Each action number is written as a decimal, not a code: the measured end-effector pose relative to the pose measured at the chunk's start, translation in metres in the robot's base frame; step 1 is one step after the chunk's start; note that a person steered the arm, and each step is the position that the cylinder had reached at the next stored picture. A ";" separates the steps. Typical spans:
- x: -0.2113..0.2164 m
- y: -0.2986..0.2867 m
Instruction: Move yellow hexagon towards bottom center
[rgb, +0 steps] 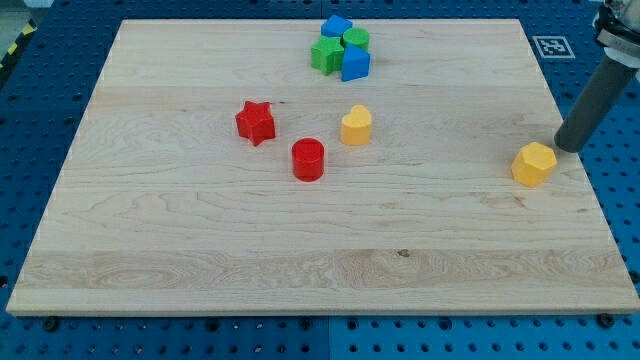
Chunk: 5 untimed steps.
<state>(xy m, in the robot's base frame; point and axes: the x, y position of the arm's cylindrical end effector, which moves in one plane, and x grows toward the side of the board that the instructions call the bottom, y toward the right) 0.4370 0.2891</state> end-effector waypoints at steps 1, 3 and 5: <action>0.014 -0.017; 0.039 -0.074; 0.046 -0.130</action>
